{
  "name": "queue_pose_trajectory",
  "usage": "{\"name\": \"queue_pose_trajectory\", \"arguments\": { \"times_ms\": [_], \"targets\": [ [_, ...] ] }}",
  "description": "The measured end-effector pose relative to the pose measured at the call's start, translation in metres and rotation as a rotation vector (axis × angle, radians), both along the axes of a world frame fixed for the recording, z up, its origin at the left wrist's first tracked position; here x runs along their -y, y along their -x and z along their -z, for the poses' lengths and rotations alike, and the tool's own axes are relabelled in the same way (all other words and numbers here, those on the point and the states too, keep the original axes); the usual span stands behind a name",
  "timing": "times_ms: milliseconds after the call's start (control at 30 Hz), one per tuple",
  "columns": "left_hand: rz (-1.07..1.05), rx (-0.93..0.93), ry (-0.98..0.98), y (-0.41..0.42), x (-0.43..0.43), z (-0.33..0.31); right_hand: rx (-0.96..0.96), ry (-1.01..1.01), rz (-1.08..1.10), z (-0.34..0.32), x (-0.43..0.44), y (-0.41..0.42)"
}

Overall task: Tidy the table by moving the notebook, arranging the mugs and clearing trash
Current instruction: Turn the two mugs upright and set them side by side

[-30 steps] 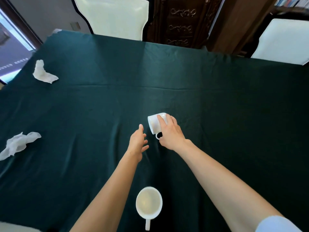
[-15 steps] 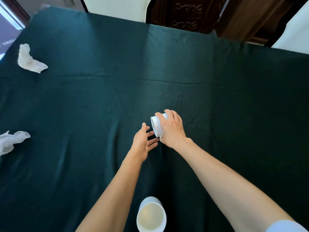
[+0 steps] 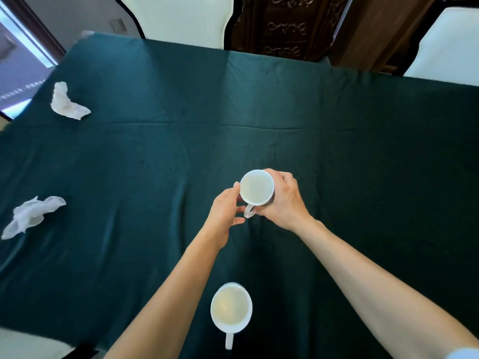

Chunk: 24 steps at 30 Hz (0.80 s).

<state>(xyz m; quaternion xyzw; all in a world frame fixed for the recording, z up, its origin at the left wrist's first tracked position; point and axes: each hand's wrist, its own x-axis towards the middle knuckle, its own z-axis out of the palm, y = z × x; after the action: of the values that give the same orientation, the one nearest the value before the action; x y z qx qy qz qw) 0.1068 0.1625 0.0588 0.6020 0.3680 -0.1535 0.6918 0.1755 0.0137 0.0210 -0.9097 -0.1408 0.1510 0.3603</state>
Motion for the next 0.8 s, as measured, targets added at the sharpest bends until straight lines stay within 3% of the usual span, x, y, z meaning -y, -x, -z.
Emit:
{"name": "queue_pose_trajectory", "arguments": {
  "times_ms": [500,800],
  "targets": [
    [-0.091,0.147,0.064,0.144,0.087,-0.049,0.096,-0.206,-0.081,-0.049,0.092,0.117],
    [-0.083,0.096,0.048,0.204,0.114,-0.021,-0.049,-0.257,-0.05,-0.025,0.116,0.18]
  ]
}}
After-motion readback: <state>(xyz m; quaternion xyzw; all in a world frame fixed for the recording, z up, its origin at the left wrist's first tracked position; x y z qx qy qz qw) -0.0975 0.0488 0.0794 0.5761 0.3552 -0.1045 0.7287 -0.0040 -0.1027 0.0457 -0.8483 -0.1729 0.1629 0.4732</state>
